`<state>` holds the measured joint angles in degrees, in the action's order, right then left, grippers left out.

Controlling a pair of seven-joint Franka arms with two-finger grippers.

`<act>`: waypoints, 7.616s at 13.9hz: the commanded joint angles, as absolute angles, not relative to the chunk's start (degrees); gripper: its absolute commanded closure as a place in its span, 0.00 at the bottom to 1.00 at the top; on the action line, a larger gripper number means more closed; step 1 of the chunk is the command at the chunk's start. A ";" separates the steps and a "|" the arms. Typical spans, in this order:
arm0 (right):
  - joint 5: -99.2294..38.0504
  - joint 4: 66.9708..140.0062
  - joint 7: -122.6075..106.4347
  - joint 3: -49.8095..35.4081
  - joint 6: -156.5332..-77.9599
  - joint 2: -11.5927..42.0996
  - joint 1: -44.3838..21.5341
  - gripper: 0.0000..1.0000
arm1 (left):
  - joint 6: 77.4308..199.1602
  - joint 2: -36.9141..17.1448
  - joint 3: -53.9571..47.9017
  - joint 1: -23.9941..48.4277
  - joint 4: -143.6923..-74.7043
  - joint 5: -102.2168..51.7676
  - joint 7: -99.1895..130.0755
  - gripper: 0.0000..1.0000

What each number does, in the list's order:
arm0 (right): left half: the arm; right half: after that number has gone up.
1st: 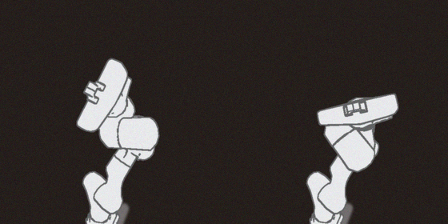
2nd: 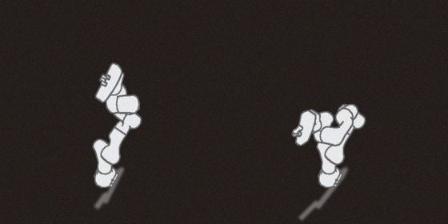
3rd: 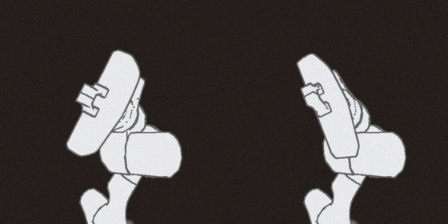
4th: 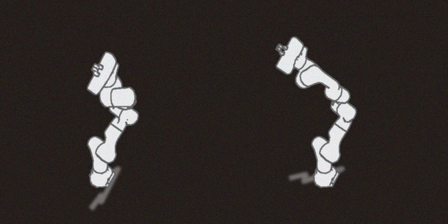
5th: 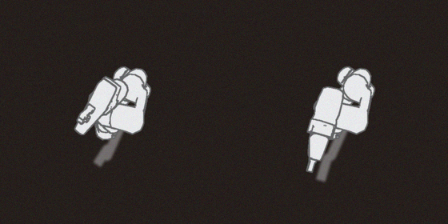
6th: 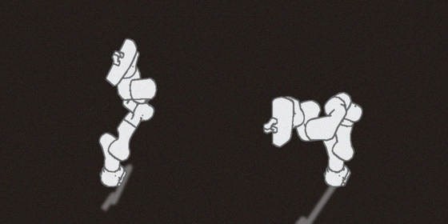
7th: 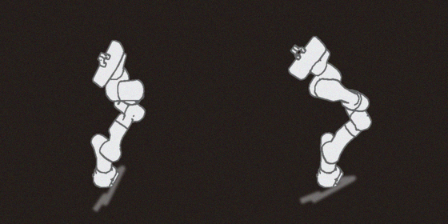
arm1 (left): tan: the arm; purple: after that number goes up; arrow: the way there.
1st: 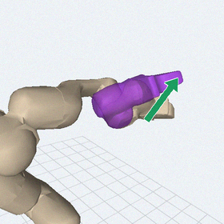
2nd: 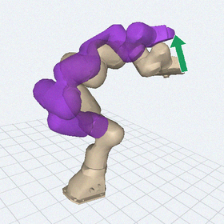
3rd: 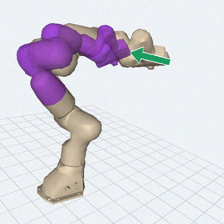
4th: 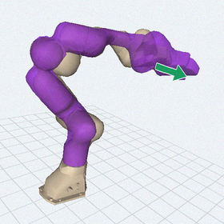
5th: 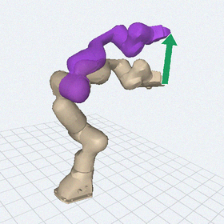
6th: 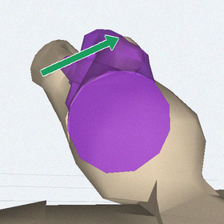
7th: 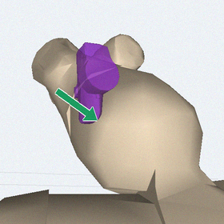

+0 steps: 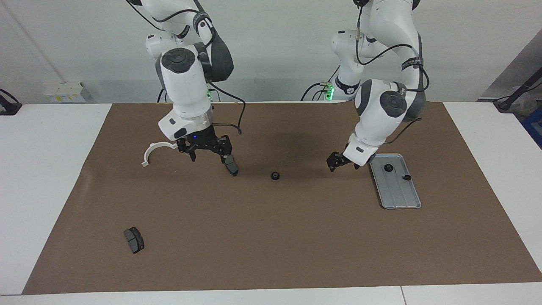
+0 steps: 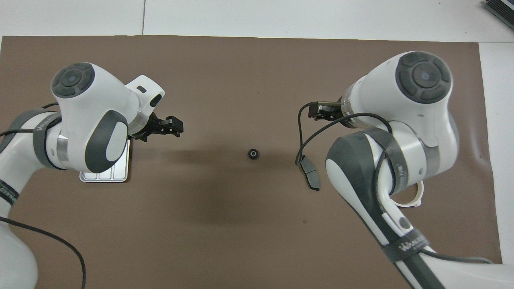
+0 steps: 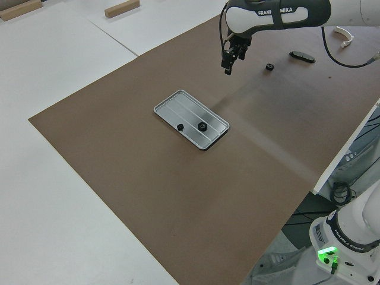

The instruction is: Place bearing gear from tray to pile

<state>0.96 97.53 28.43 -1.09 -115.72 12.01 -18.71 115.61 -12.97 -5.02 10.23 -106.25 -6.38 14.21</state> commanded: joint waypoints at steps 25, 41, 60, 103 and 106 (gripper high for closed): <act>6.59 95.18 46.41 -1.32 -130.35 31.82 -35.24 0.07 | 139.40 -8.70 -5.45 -6.42 -127.88 3.60 5.89 0.14; 6.50 97.82 43.78 -2.11 -129.02 27.87 -32.53 1.00 | 135.00 -7.29 -5.54 -7.38 -129.55 3.60 5.54 0.44; -1.76 108.98 -0.52 -2.11 -129.28 19.86 1.23 1.00 | 135.09 -8.35 -5.80 -5.89 -124.90 3.60 6.32 0.90; 0.00 95.36 35.41 -2.20 -124.27 20.65 -27.59 0.00 | 120.06 -11.78 -5.45 6.44 -110.30 -6.24 17.53 0.00; 0.35 95.01 39.01 -2.20 -128.13 26.08 -32.68 0.00 | 120.06 -11.69 -5.45 0.37 -110.83 -6.24 5.66 0.00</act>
<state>-0.40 95.99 36.01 -2.27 -125.56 22.30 -30.02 120.89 -12.57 -4.89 3.80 -109.80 -6.01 12.34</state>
